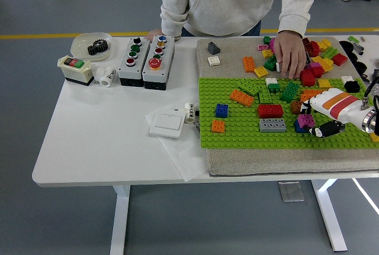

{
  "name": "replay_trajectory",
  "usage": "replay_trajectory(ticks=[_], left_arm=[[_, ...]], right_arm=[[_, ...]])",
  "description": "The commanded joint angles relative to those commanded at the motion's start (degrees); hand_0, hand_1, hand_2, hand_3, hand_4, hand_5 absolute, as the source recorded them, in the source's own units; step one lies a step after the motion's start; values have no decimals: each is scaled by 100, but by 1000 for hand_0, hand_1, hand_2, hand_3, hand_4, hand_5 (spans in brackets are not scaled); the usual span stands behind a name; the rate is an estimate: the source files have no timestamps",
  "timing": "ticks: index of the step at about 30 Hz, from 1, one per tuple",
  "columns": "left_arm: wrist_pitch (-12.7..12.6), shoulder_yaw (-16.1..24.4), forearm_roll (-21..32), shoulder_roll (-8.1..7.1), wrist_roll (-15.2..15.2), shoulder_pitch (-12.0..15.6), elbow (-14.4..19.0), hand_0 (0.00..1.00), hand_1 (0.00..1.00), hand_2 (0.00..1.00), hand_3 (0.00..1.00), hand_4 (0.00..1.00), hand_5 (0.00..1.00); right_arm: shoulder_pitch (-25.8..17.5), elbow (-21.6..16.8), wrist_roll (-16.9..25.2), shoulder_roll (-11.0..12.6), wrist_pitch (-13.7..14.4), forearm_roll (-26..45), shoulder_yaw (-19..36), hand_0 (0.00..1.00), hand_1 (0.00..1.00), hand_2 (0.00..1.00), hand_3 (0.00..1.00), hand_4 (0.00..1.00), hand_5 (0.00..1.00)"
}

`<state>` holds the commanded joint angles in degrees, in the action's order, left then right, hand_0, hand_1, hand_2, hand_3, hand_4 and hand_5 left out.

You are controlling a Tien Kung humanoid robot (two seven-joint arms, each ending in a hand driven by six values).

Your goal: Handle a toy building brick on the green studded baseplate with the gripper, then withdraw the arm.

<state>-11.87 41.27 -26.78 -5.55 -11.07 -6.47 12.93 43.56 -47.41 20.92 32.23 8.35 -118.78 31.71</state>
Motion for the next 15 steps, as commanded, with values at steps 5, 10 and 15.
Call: replay_trajectory(ticks=[5,10,15], left_arm=[[-1,10,-16,2,-4,4,0,808,847,844,744,813,685],[-1,33,-48,5,-13,9,0,808,846,844,744,813,685],[-2,59,-87,7,-25,17,2,806,847,844,741,812,686]], right_arm=[[2,-19,36,-2,-9,-4,7,522,544,613,564,729,258],[-3,-24,33,-5,9,2,11,524,550,635,594,760,264],[-2,-24,69,-9,32,10,10,523,549,632,597,760,255]])
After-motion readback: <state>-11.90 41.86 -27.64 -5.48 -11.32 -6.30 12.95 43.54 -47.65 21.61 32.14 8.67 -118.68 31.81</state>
